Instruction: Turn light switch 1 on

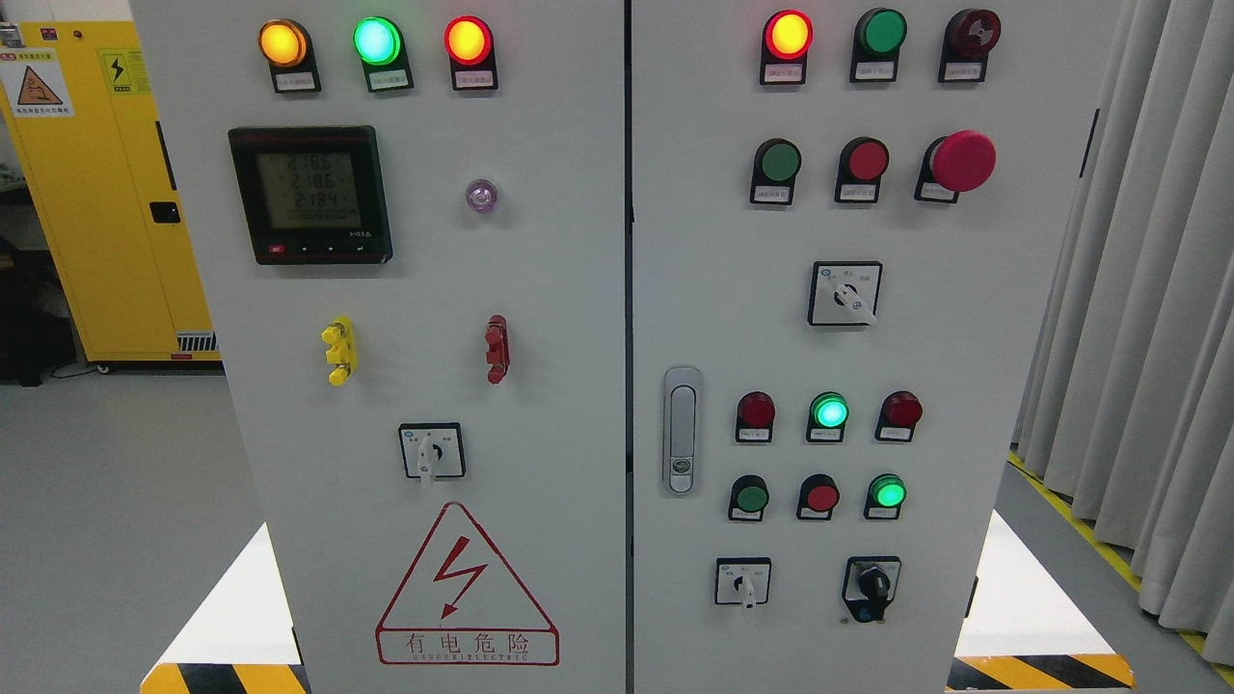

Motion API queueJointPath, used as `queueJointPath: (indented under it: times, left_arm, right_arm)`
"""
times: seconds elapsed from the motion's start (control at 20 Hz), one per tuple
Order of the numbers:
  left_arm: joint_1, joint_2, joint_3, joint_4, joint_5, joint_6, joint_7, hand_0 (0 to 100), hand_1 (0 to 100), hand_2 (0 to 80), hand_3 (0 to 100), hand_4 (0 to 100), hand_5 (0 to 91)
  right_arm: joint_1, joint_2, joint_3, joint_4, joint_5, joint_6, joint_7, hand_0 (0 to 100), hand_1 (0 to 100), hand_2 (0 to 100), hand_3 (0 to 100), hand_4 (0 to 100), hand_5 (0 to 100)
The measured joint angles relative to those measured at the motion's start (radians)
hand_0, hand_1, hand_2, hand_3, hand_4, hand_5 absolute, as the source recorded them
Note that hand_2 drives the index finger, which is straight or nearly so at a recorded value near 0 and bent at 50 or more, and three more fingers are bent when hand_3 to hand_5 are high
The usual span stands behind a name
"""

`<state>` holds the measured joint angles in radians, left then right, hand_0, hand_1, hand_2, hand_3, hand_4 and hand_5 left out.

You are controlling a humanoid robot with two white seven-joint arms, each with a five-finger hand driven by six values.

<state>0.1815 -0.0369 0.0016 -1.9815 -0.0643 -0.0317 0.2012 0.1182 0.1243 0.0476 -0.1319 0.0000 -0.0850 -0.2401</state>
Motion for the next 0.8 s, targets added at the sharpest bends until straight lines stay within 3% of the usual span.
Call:
queueJointPath:
  times: [0.8]
  left_arm:
    - [-0.184, -0.047, -0.037, -0.042, -0.102, 0.2, 0.083, 6, 66, 55.3, 90, 89, 85.4]
  right_arm:
    - [0.0, 0.0, 0.0, 0.0, 0.0, 0.0, 0.0, 0, 50, 4, 0, 0, 0]
